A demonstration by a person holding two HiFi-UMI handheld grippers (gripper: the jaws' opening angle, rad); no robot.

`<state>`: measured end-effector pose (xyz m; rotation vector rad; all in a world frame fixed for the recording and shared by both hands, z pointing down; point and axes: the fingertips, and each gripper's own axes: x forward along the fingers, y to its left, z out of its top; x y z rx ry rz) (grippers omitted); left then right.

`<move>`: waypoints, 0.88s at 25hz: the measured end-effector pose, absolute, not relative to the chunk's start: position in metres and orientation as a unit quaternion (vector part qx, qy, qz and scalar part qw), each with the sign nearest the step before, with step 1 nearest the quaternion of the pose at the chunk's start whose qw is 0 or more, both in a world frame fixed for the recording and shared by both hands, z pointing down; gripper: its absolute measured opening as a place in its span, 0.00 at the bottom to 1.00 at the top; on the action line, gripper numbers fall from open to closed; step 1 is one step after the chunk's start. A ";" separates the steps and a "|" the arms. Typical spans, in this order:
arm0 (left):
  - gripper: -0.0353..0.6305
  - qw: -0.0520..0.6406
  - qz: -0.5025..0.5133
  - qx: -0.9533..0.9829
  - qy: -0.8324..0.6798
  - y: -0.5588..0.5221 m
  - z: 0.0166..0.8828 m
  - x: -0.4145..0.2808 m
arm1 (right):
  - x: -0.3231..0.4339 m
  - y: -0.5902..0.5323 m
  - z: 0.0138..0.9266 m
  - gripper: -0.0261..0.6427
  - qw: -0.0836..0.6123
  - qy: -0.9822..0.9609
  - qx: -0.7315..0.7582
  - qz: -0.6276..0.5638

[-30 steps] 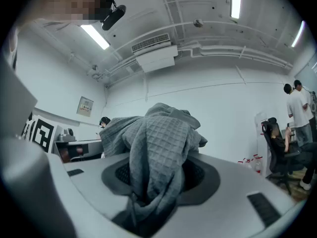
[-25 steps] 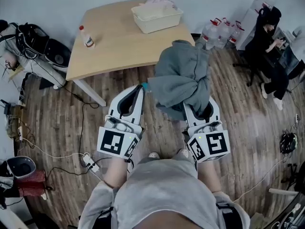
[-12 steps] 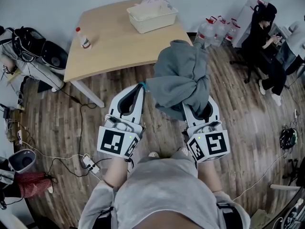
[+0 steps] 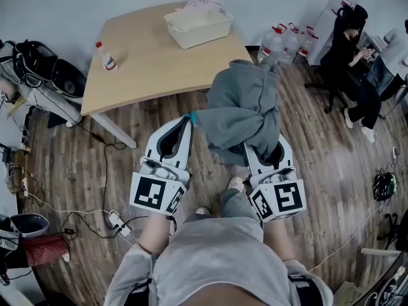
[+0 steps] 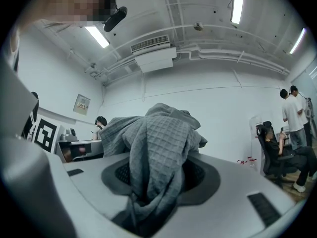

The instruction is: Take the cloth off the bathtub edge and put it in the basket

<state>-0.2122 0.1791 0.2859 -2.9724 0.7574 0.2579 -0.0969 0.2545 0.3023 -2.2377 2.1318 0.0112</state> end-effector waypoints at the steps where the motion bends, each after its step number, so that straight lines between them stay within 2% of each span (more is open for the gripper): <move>1: 0.05 0.032 0.083 -0.965 0.248 0.176 0.286 -0.207 | -0.091 0.251 0.302 0.33 0.028 0.690 -0.723 0.002; 22: 0.05 0.050 0.087 -0.938 0.332 0.076 0.278 -0.078 | 0.055 0.135 0.293 0.33 0.045 0.742 -0.668 0.018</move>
